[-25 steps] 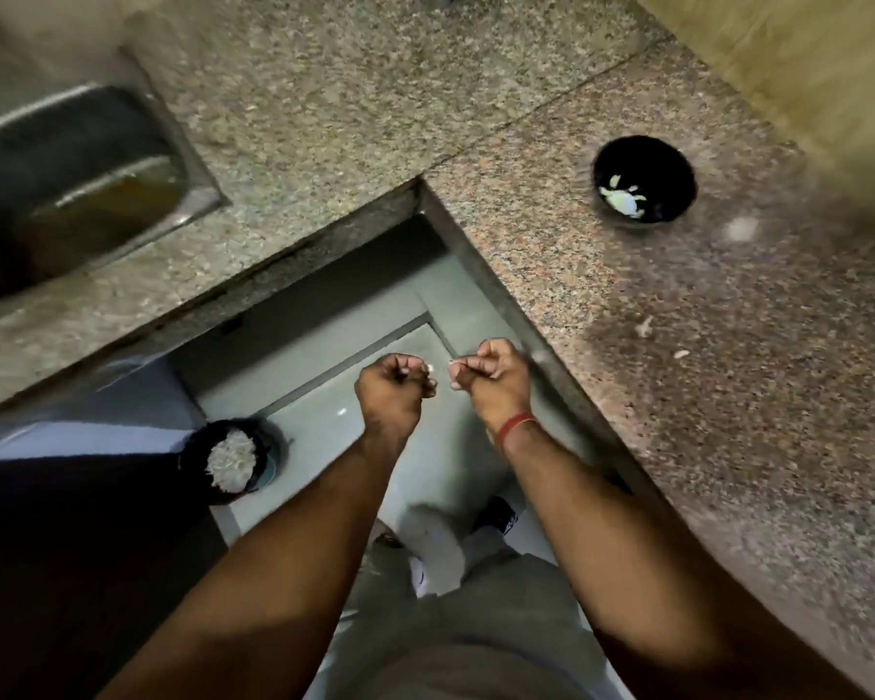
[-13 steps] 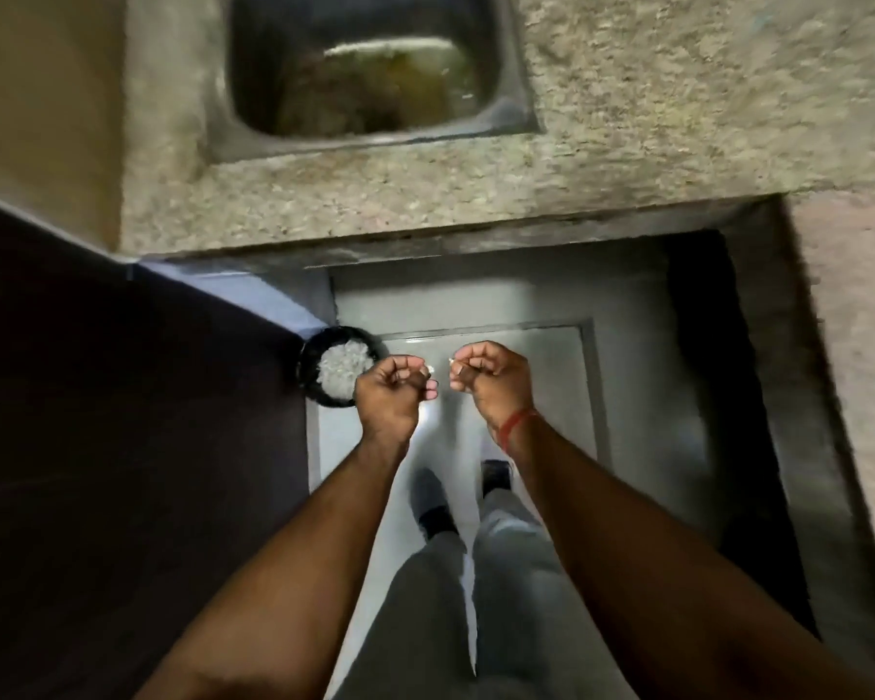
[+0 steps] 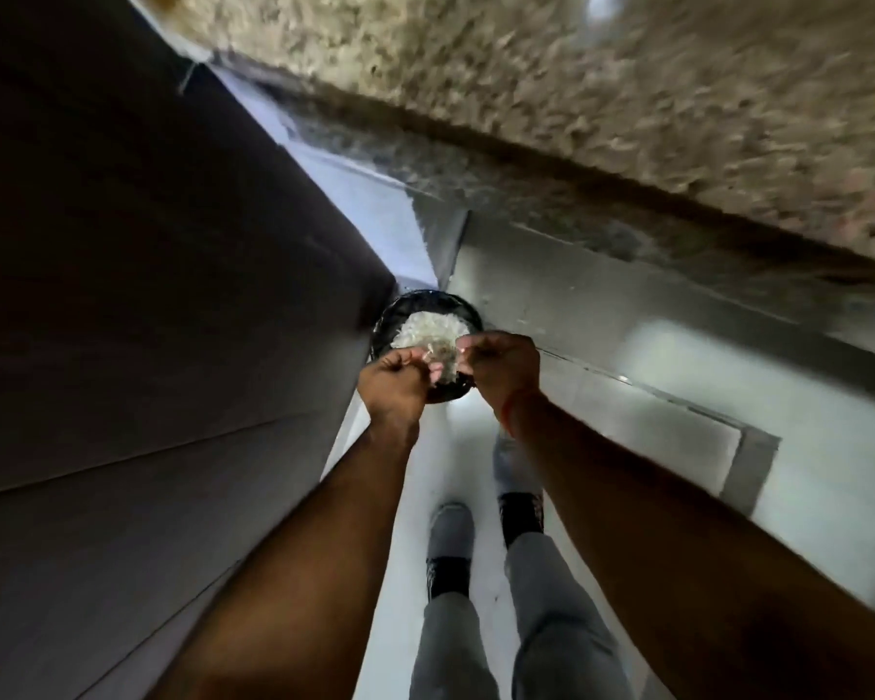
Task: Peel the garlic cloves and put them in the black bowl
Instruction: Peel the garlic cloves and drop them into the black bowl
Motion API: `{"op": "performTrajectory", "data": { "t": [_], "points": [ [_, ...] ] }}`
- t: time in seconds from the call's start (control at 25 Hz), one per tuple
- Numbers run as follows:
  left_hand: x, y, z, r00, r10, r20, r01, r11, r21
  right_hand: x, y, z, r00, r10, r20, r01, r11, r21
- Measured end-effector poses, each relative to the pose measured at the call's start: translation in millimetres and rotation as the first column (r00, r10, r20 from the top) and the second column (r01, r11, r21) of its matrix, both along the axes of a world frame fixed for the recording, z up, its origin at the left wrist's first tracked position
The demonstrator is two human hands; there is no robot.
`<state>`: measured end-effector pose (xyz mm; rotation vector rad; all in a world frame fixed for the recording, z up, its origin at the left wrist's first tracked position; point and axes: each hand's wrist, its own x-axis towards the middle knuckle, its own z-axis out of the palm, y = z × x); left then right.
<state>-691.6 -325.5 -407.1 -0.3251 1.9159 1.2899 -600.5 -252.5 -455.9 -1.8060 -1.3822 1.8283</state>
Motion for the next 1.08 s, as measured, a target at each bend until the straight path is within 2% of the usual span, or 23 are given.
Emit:
{"op": "performTrajectory", "data": {
  "t": [0.08, 0.2, 0.28, 0.36, 0.4, 0.44, 0.48, 0.52, 0.6, 0.68, 0.76, 0.84, 0.88, 0.96, 1.08],
  "points": [
    [-15.2, 0.6, -43.6, 0.987, 0.101, 0.125, -0.100, 0.995, -0.012, -17.8, 1.6, -41.9, 0.992, 0.099, 0.075, -0.104, 0.992, 0.070],
    [-28.2, -0.2, -88.4, 0.928, 0.157, 0.337, -0.168, 0.986, 0.004, -42.0, -5.1, -40.0, 0.945, 0.320, 0.065, -0.325, 0.941, 0.096],
    [-34.9, 0.2, -102.4, 0.898, 0.132, 0.420, -0.172, 0.983, 0.059, -47.6, -17.1, -37.1, 0.829, 0.553, 0.083, -0.559, 0.817, 0.142],
    [-44.8, -1.7, -105.5, 0.872, 0.151, 0.465, -0.218, 0.971, 0.094, -45.2, -25.2, -48.7, 0.641, 0.734, 0.225, -0.767, 0.611, 0.196],
    [-48.4, -3.9, -102.0, 0.859, 0.170, 0.484, -0.238, 0.968, 0.083, -41.2, -21.7, -57.7, 0.525, 0.781, 0.339, -0.847, 0.518, 0.118],
    [-50.8, -7.0, -98.5, 0.851, 0.184, 0.492, -0.249, 0.966, 0.070, -39.5, -18.5, -63.5, 0.428, 0.798, 0.424, -0.878, 0.479, -0.017],
    [-50.2, -9.9, -94.7, 0.846, 0.207, 0.492, -0.271, 0.961, 0.063, -38.6, -16.3, -64.1, 0.374, 0.807, 0.458, -0.878, 0.467, -0.106],
    [-48.4, -12.1, -91.7, 0.846, 0.223, 0.484, -0.287, 0.956, 0.060, -39.5, -16.9, -62.1, 0.378, 0.807, 0.453, -0.883, 0.462, -0.086],
    [-44.8, -12.9, -88.0, 0.849, 0.219, 0.481, -0.280, 0.958, 0.056, -43.2, -24.9, -50.2, 0.453, 0.831, 0.323, -0.891, 0.412, 0.190],
    [-44.8, -8.2, -80.1, 0.848, 0.179, 0.500, -0.244, 0.967, 0.069, -41.7, -35.3, -45.8, 0.427, 0.859, 0.284, -0.888, 0.340, 0.309],
    [-46.8, -5.4, -68.1, 0.866, 0.146, 0.479, -0.206, 0.976, 0.075, -32.2, -32.9, -43.6, 0.341, 0.860, 0.381, -0.940, 0.308, 0.146],
    [-47.9, -9.0, -55.4, 0.885, 0.148, 0.442, -0.197, 0.978, 0.066, -20.2, -24.2, -41.9, 0.242, 0.842, 0.482, -0.939, 0.328, -0.101],
    [-47.5, -11.6, -50.3, 0.893, 0.144, 0.427, -0.198, 0.976, 0.085, -16.1, -19.6, -36.6, 0.237, 0.839, 0.490, -0.924, 0.350, -0.153],
    [-46.6, -15.4, -35.0, 0.911, 0.110, 0.397, -0.172, 0.977, 0.125, -11.0, -15.0, -17.8, 0.289, 0.825, 0.485, -0.921, 0.377, -0.093],
    [-33.4, -14.9, 5.0, 0.946, -0.030, 0.322, -0.003, 0.995, 0.099, 3.3, -15.8, 28.9, 0.489, 0.764, 0.420, -0.864, 0.489, 0.117]
  ]
}}
